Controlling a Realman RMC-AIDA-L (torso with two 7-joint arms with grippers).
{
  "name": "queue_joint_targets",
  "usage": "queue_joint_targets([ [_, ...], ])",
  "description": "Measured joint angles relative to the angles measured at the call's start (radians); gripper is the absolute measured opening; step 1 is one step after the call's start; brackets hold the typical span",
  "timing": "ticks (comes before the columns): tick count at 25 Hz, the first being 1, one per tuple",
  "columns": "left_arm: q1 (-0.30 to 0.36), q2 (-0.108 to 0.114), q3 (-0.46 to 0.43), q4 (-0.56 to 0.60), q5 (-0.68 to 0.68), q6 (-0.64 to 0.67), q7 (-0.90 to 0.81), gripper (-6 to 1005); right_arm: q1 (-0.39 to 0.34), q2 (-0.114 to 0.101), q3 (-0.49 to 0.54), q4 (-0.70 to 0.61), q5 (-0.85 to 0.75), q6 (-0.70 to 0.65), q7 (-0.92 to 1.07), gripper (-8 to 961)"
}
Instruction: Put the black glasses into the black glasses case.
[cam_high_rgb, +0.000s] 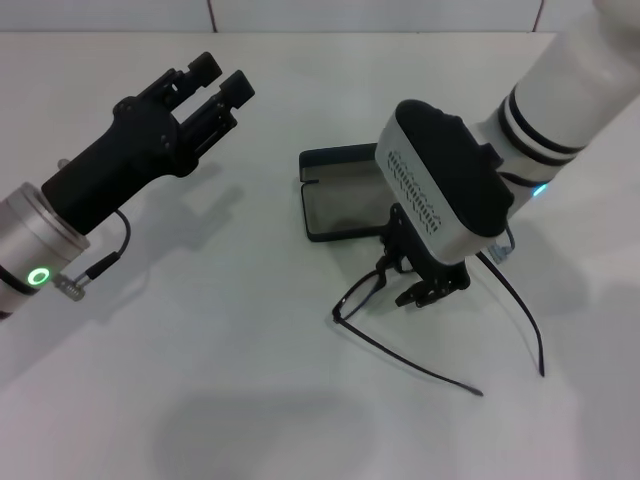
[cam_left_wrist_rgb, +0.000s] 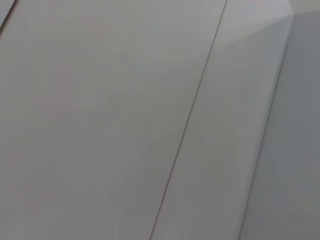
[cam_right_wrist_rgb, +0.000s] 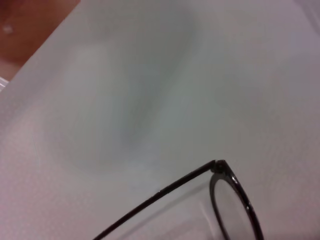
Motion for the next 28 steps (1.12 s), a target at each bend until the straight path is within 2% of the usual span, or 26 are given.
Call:
queue_joint_targets([
  [10, -0.012, 0.000, 0.001, -0.002, 0.000, -0.001, 0.010, 583, -0.043, 0.000, 0.023, -0.020, 0.003, 0.026, -0.005, 179],
  [13, -0.013, -0.001, 0.002, -0.002, 0.000, -0.001, 0.010, 583, -0.064, 0.000, 0.023, -0.032, 0.010, 0.042, -0.007, 140],
  [16, -0.013, -0.002, 0.005, -0.002, 0.003, 0.007, 0.008, 583, -0.123, -0.002, 0.057, -0.072, 0.023, 0.049, -0.018, 101],
  [22, -0.016, 0.005, 0.008, 0.005, 0.046, 0.097, -0.009, 582, -0.333, -0.008, 0.376, -0.272, 0.058, -0.104, -0.055, 101],
  [25, -0.030, 0.012, 0.008, 0.014, 0.081, 0.140, -0.033, 582, -0.430, -0.009, 0.497, -0.308, 0.146, -0.138, -0.067, 101],
  [26, -0.062, 0.026, 0.008, 0.020, 0.124, 0.205, -0.073, 582, -0.430, -0.009, 0.497, -0.308, 0.146, -0.138, -0.067, 101],
  [27, -0.071, 0.030, 0.008, 0.021, 0.133, 0.222, -0.083, 582, -0.504, -0.009, 0.572, -0.309, 0.242, -0.140, -0.074, 101],
  [28, -0.083, 0.034, 0.008, 0.021, 0.147, 0.247, -0.101, 582, -0.521, -0.009, 0.589, -0.301, 0.276, -0.139, -0.081, 101],
])
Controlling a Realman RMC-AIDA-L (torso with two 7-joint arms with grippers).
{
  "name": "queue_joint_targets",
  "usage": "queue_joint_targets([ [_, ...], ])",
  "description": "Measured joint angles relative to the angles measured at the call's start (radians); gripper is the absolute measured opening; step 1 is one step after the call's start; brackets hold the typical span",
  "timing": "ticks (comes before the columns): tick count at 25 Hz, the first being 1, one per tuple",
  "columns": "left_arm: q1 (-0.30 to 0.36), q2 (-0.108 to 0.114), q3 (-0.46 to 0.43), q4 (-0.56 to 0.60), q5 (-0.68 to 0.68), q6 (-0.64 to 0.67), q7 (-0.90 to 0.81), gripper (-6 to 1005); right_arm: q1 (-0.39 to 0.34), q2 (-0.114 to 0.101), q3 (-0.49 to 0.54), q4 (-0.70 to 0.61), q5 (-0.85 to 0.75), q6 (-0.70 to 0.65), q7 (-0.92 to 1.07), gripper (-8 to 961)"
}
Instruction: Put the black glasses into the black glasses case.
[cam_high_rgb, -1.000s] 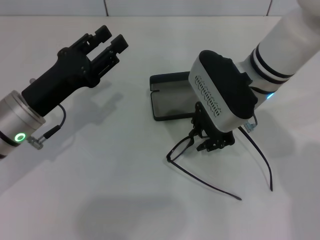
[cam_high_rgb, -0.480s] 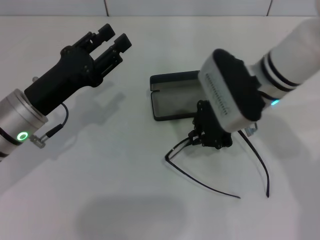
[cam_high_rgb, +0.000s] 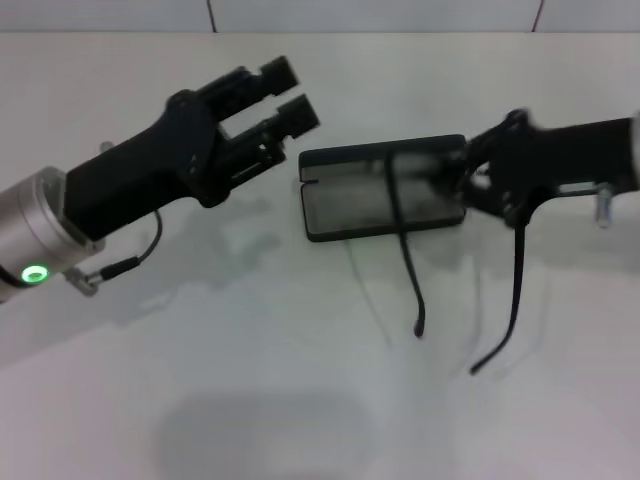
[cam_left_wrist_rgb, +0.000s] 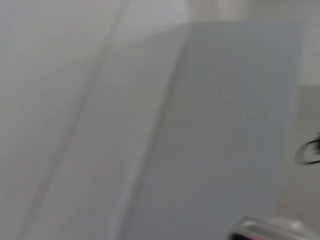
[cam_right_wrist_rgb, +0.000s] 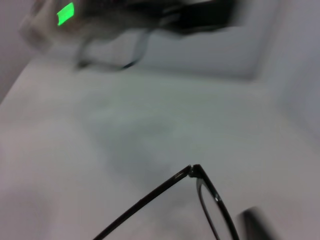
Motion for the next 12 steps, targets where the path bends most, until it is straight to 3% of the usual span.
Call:
queue_joint_targets([
  [5, -0.095, 0.011, 0.001, 0.002, 0.084, 0.056, -0.111, 582, -0.090, -0.002, 0.047, 0.105, 0.301, -0.010, -0.098, 100],
  [12, -0.209, -0.002, 0.001, 0.001, 0.232, 0.046, -0.212, 581, -0.064, 0.003, 0.031, 0.181, 0.383, -0.026, -0.111, 100],
])
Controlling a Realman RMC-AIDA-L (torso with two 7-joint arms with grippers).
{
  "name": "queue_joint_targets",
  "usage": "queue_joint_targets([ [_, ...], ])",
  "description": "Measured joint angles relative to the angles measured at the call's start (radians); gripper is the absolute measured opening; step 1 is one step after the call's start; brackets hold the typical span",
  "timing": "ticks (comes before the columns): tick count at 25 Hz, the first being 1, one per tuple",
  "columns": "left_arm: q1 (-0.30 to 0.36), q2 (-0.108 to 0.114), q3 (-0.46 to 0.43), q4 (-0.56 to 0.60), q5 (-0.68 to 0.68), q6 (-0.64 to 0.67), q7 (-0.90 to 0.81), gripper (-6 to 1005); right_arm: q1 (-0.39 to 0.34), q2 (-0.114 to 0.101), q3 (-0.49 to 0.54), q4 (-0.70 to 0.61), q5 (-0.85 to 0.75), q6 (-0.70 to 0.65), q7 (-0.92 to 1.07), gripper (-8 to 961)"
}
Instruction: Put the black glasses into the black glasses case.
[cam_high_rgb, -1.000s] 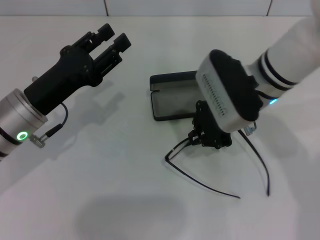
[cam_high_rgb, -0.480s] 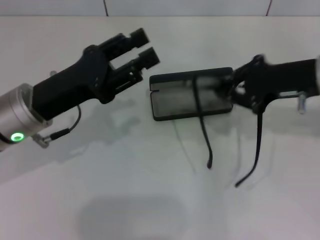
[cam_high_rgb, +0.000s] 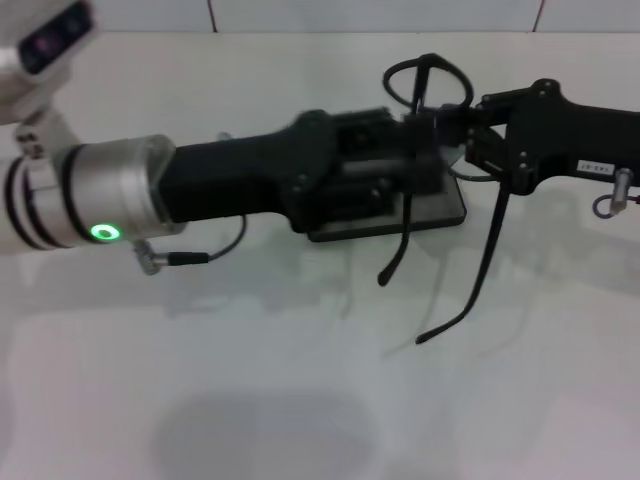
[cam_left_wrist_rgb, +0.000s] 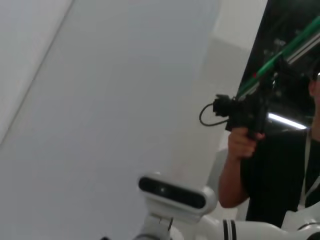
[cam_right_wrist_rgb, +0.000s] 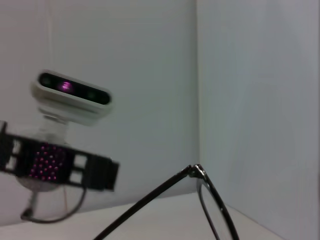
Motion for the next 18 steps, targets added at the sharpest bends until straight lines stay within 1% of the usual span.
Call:
queue_joint_targets([
  [5, -0.015, -0.007, 0.000, 0.000, 0.022, -0.046, -0.035, 581, 0.002, 0.003, -0.035, 0.006, 0.032, -0.027, 0.000, 101],
  [11, 0.007, -0.003, 0.000, 0.000, 0.042, -0.078, -0.039, 581, 0.008, 0.002, -0.070, 0.011, 0.044, -0.033, 0.000, 101],
  [18, 0.019, 0.003, -0.003, 0.000, 0.043, -0.072, -0.036, 581, 0.005, 0.002, -0.097, 0.012, 0.049, -0.036, 0.000, 101],
])
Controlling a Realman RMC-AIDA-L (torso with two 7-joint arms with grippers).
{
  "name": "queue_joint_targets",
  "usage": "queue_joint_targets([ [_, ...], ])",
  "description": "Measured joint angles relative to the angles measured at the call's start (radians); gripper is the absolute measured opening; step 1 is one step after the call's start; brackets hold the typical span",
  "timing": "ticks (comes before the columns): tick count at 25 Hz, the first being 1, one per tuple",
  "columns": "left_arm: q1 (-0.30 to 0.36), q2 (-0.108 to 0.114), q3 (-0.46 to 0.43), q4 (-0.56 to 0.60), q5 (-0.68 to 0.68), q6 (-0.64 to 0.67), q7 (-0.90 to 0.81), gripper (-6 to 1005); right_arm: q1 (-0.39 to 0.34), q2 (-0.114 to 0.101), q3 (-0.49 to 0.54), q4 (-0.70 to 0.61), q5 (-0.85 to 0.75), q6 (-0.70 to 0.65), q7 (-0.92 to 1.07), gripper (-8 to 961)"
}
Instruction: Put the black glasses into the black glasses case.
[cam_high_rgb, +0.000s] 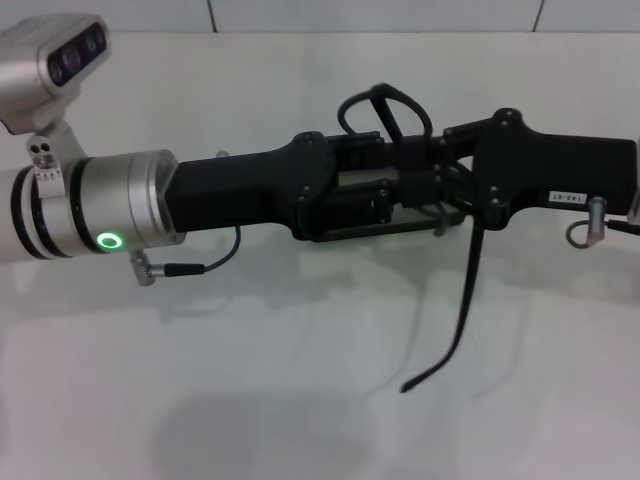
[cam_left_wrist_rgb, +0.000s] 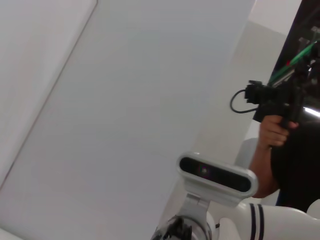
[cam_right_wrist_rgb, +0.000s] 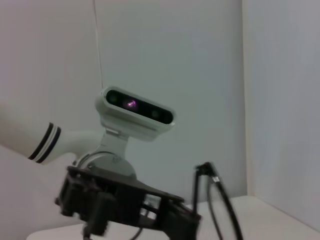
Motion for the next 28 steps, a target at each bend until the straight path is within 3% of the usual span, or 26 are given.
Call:
queue_joint_targets([
  [4, 0.011, 0.016, -0.001, 0.005, -0.004, 0.049, 0.008, 581, -0.021, -0.004, 0.050, 0.000, 0.017, -0.003, 0.000, 101],
  [7, 0.037, 0.022, -0.007, 0.031, -0.010, 0.060, 0.010, 581, -0.040, -0.008, 0.148, -0.005, 0.033, -0.063, -0.001, 102],
  [10, 0.056, 0.021, -0.007, 0.048, -0.005, 0.029, 0.012, 581, -0.045, -0.009, 0.292, 0.004, 0.058, -0.214, -0.002, 102],
  [13, 0.048, 0.012, -0.002, 0.049, 0.034, -0.003, 0.018, 581, -0.038, -0.009, 0.341, 0.024, 0.120, -0.311, -0.003, 102],
  [16, 0.007, -0.017, -0.001, 0.048, 0.110, -0.012, 0.037, 581, -0.027, -0.002, 0.330, 0.044, 0.209, -0.318, -0.018, 102],
  [19, -0.031, -0.041, 0.010, 0.034, 0.142, -0.014, 0.063, 581, 0.033, -0.001, 0.298, 0.149, 0.283, -0.284, -0.069, 102],
  [23, -0.091, -0.044, 0.054, -0.026, 0.111, -0.011, 0.093, 580, 0.107, -0.002, 0.291, 0.282, 0.305, -0.229, -0.118, 102],
  [28, -0.104, -0.044, 0.065, -0.033, 0.054, -0.006, 0.099, 580, 0.142, 0.001, 0.212, 0.372, 0.303, -0.180, -0.172, 102],
])
